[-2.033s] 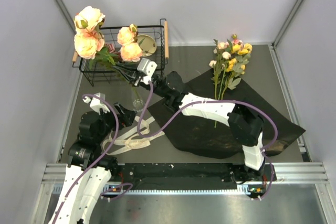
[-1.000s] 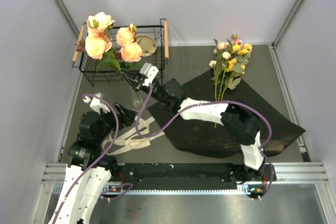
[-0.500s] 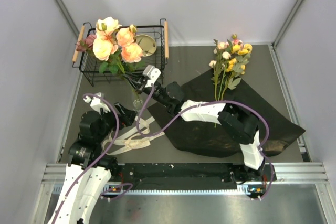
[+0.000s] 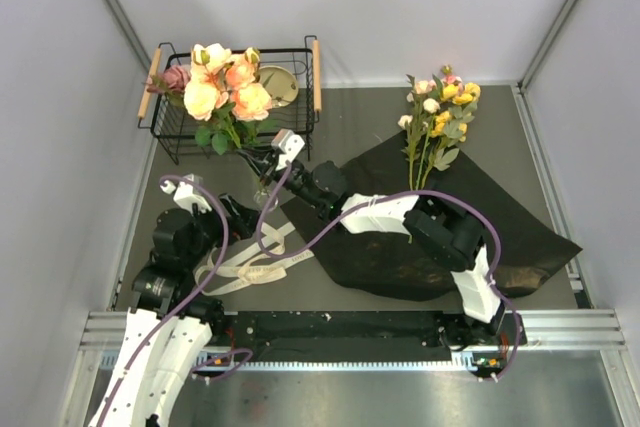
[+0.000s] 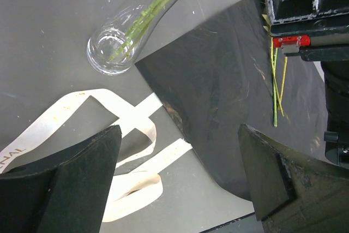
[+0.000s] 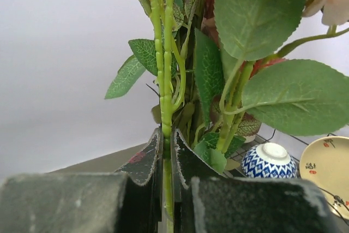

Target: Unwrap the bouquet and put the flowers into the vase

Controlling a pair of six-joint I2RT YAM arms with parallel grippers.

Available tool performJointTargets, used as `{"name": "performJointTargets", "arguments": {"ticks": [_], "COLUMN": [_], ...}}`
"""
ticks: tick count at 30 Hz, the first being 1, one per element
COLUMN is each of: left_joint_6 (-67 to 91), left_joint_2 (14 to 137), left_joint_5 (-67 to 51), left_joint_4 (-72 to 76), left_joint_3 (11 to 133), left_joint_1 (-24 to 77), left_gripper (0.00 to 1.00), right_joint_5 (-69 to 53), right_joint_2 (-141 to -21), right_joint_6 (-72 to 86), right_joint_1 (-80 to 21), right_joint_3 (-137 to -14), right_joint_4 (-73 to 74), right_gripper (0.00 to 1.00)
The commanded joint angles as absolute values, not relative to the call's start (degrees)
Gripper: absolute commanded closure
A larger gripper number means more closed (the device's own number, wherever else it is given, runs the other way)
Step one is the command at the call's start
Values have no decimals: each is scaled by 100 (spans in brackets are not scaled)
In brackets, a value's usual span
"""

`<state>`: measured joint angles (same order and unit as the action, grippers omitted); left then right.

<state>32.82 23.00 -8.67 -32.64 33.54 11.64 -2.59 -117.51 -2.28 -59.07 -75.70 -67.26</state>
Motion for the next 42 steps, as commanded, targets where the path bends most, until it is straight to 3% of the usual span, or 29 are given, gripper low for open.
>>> {"name": "performJointTargets", "arguments": {"ticks": [1, 31, 36, 40, 42], "left_joint_6": [3182, 3067, 3059, 3059, 3059], "left_joint_2": [2443, 2760, 2742, 2716, 2690], "left_joint_5": [-844, -721, -703, -703, -703], "left_joint_4": [-2743, -2268, -2303, -2329, -2329], "left_joint_3": [3366, 3103, 3103, 3094, 3085], "left_joint_1": [1169, 1169, 1169, 1169, 1169], "left_gripper": [7, 9, 9, 9, 9], "right_joint_5": [-194, -26, -79, -88, -123], "right_joint_2": [-11821, -11936, -11883, -11778, -11699], "right_joint_6": [-44, 158, 123, 123, 141], "right_joint_1": [-5871, -5836, -5836, -5836, -5836], "right_joint_3": [-7506, -6890, -6952, -6917, -6926], "right_joint_4": [-6943, -6856, -6741, -6689, -6575], "right_gripper": [100, 100, 91, 75, 73]}}
